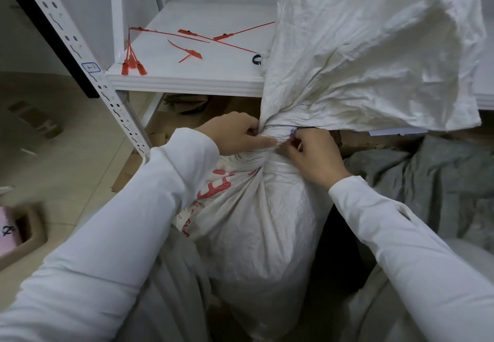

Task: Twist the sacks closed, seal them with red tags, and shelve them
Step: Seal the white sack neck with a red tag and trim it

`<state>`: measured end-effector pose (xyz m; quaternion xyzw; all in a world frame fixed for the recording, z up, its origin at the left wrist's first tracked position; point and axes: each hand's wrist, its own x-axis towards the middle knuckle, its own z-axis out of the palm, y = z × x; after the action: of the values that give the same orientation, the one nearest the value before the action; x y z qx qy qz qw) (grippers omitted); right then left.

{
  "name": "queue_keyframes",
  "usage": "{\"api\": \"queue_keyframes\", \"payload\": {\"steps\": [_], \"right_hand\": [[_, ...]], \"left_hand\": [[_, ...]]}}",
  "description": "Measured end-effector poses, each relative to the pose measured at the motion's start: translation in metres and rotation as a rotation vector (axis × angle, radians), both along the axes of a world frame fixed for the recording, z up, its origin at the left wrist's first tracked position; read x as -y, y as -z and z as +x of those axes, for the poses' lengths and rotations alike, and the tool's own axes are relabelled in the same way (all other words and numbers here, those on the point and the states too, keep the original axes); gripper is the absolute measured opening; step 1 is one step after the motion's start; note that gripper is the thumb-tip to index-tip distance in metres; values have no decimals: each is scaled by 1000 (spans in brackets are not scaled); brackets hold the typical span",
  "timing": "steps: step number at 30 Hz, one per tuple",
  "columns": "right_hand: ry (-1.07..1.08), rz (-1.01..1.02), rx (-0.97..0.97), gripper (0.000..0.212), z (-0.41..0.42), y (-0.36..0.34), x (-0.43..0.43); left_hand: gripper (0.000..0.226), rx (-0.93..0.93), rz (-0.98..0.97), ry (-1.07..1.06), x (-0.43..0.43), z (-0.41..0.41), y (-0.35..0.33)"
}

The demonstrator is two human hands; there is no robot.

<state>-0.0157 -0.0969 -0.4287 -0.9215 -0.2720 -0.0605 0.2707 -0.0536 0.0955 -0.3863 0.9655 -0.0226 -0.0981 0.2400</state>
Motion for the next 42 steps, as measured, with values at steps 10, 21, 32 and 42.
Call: {"api": "queue_keyframes", "payload": {"steps": [10,21,32,42], "right_hand": [[38,-36,-30,25,-2,0,-3],[71,47,-170,9,7,1,3],[145,-180,-173,6,11,-12,23],[-143,39,-384,33,1,-31,25]], "left_hand": [[18,-68,-55,51,-15,-3,-1],[42,132,244,-52,-7,-6,-2],[53,235,426,-137,-6,-2,1],[54,271,514,-185,-3,1,5]]}}
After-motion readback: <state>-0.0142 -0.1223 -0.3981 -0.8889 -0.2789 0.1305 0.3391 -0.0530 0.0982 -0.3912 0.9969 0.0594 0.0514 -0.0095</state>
